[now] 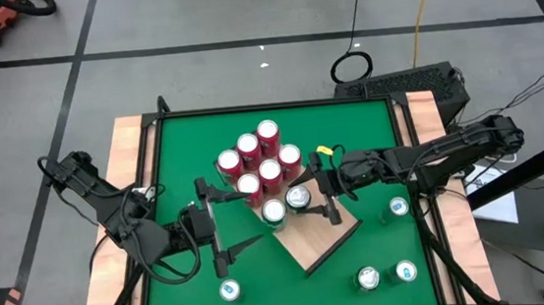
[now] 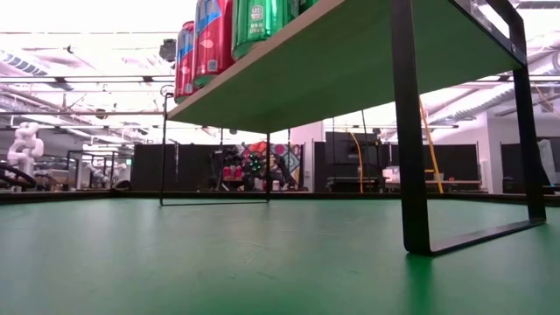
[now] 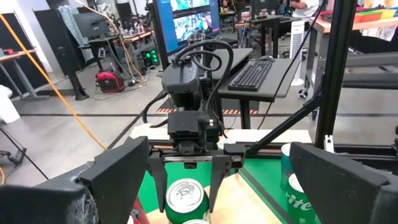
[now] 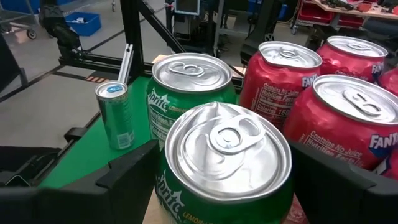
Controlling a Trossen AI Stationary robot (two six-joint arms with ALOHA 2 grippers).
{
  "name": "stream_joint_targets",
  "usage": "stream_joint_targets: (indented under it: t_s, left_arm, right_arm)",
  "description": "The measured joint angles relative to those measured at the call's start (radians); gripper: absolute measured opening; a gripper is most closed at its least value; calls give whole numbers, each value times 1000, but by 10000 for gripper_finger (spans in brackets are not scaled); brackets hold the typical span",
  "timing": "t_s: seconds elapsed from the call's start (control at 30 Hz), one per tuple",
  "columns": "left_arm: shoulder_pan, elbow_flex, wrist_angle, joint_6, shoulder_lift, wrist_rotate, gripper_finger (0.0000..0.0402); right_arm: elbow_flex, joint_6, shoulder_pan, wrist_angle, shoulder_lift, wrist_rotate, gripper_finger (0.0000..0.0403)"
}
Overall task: Place canned beverage on shelf
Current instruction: Put the green soda can on the shelf aligned with the other green soda can
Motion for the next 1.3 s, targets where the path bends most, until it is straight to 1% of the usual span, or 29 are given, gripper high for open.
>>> stream_joint_targets:
  t_s: [0.3, 0.6, 0.9, 1.07, 1.2, 1.3]
  left_arm:
    - [0, 0, 0, -6, 0, 0, 389]
    - [0, 0, 0, -5, 0, 0, 389]
    - [0, 0, -7, -1, 0, 0, 389]
    - [0, 0, -14, -1, 0, 0, 389]
    - [0, 0, -30, -6, 0, 1, 389]
    - [0, 0, -36, -6, 0, 1, 389]
  right_arm:
    - [0, 8, -2, -3, 0, 1, 321]
    - [0, 8, -1, -2, 2, 3, 352]
    - [42, 22, 8, 5, -39, 6, 354]
    - [58, 12, 33, -68, -92, 69, 354]
    - [58, 10, 74, -145, -161, 172, 354]
    - [58, 36, 107, -220, -202, 212, 354]
